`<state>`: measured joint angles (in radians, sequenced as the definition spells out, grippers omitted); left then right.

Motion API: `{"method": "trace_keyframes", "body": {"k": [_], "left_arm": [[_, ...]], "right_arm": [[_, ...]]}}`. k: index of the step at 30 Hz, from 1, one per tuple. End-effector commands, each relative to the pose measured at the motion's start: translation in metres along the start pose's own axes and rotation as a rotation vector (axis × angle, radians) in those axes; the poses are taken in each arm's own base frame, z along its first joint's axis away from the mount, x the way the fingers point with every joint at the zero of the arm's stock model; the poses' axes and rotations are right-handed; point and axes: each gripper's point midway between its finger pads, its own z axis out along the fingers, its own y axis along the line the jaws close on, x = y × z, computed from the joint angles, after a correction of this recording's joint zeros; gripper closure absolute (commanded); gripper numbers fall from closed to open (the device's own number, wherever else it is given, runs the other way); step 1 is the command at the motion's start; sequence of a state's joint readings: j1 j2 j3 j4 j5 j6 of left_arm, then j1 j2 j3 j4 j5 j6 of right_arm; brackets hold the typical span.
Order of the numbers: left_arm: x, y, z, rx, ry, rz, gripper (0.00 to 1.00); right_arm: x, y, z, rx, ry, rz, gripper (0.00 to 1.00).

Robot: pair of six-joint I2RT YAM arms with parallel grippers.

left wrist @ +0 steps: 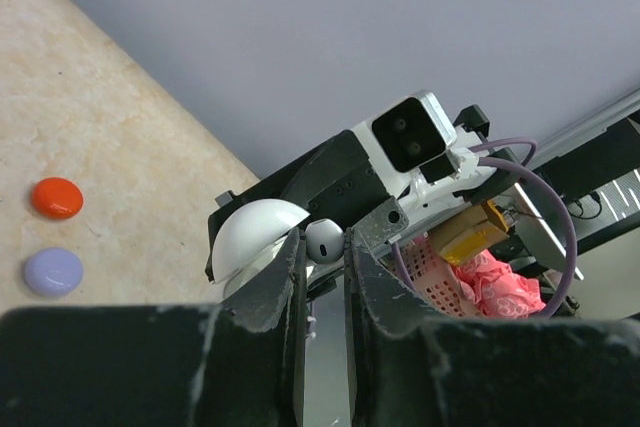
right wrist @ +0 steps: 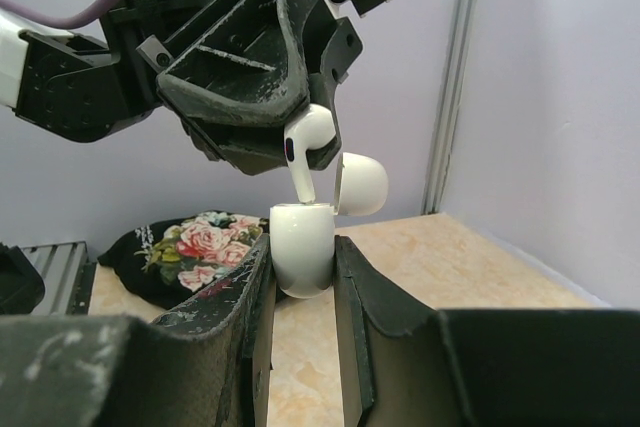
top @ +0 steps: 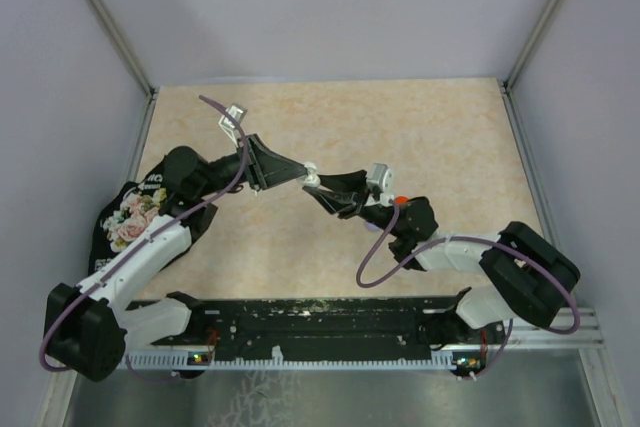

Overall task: Insert the wireless bluetooth earbuds into the charging case
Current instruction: Place the earbud in the charging case.

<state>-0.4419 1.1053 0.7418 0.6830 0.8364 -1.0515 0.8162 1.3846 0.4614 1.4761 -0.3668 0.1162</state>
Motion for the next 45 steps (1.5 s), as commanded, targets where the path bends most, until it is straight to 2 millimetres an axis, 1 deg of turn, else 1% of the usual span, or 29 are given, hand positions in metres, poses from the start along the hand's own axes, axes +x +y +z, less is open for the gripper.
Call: {"method": "trace_keyframes", "body": {"k": [1, 8, 12, 18, 21, 25, 27, 31, 38, 42, 45], "left_arm": [[0.004, 0.003, -0.001, -0.019, 0.003, -0.009, 0.84], [0.008, 0.004, -0.001, -0.024, 0.017, -0.039, 0.83], [0.007, 0.001, -0.001, -0.03, 0.025, -0.047, 0.83], [0.008, 0.004, 0.0, -0.062, 0.051, -0.061, 0.83], [0.01, 0.01, 0.001, -0.091, 0.062, -0.069, 0.8], [0.012, 0.018, 0.003, -0.131, 0.083, -0.067, 0.73], [0.011, 0.02, 0.003, -0.153, 0.083, -0.061, 0.71], [0.009, 0.023, 0.003, -0.176, 0.074, -0.061, 0.64], [0.005, 0.026, 0.003, -0.212, 0.06, -0.053, 0.59], [0.002, 0.025, 0.001, -0.234, 0.056, -0.038, 0.58], [-0.001, 0.024, -0.001, -0.255, 0.054, -0.015, 0.54]], "right_arm": [[-0.036, -0.001, 0.015, -0.005, -0.123, -0.046, 1.0], [-0.037, -0.003, 0.016, 0.003, -0.125, -0.06, 1.0], [-0.038, -0.004, 0.015, 0.008, -0.128, -0.065, 1.0], [-0.041, -0.003, 0.015, 0.004, -0.133, -0.069, 1.0], [-0.041, -0.003, 0.015, 0.001, -0.131, -0.07, 1.0], [-0.041, -0.001, 0.015, -0.005, -0.133, -0.071, 1.0], [-0.042, -0.001, 0.015, -0.008, -0.135, -0.072, 1.0], [-0.044, 0.0, 0.015, -0.015, -0.141, -0.071, 1.0], [-0.047, 0.001, 0.013, -0.014, -0.145, -0.074, 1.0], [-0.046, 0.002, 0.012, -0.015, -0.141, -0.072, 1.0], [-0.045, 0.002, 0.011, -0.016, -0.136, -0.072, 1.0]]}}
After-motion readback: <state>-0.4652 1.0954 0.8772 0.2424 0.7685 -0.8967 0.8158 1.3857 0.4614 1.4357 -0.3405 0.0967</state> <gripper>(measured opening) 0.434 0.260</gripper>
